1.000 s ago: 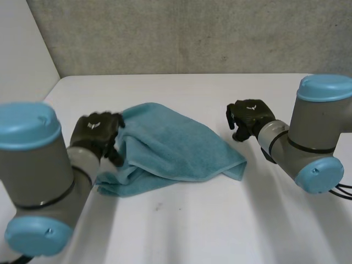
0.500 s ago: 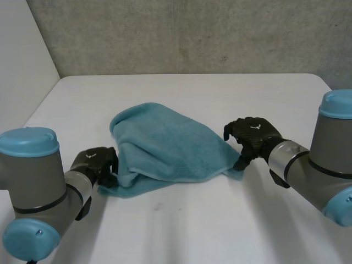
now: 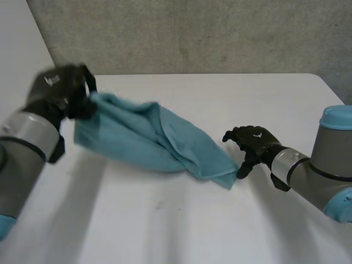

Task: Fold the laundry

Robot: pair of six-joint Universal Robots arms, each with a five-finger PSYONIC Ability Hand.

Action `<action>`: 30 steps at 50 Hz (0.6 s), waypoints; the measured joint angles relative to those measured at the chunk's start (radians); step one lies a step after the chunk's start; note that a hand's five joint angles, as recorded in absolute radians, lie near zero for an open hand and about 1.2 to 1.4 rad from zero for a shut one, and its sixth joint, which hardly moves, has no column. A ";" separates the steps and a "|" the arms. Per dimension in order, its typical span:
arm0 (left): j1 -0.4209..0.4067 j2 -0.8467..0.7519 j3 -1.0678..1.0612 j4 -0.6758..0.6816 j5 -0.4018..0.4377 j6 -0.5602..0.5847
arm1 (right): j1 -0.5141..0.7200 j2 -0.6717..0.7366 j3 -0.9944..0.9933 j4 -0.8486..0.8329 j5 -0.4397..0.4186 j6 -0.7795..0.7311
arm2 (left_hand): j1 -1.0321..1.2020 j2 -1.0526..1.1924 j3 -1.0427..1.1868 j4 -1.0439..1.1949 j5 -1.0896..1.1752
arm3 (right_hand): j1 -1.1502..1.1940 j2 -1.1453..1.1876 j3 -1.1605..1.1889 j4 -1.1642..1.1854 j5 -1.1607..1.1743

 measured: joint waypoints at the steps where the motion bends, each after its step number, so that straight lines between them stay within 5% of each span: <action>1: 0.000 0.012 0.018 -0.006 0.001 0.003 | 0.003 0.005 -0.006 0.000 0.001 0.019 | 0.000 0.000 0.000 0.000 0.000 | -0.002 0.000 0.000 -0.001 -0.001; 15: -0.015 0.079 0.263 -0.152 0.048 0.057 | 0.117 0.022 -0.168 0.043 -0.014 0.499 | 0.000 0.001 0.000 0.004 0.000 | -0.108 -0.143 -0.140 -0.109 -0.109; 30: -0.009 0.113 0.195 -0.155 0.059 0.057 | 0.215 0.148 -0.259 0.117 -0.062 0.738 | 0.000 0.001 0.001 0.004 0.000 | -0.108 -0.143 -0.140 -0.109 -0.110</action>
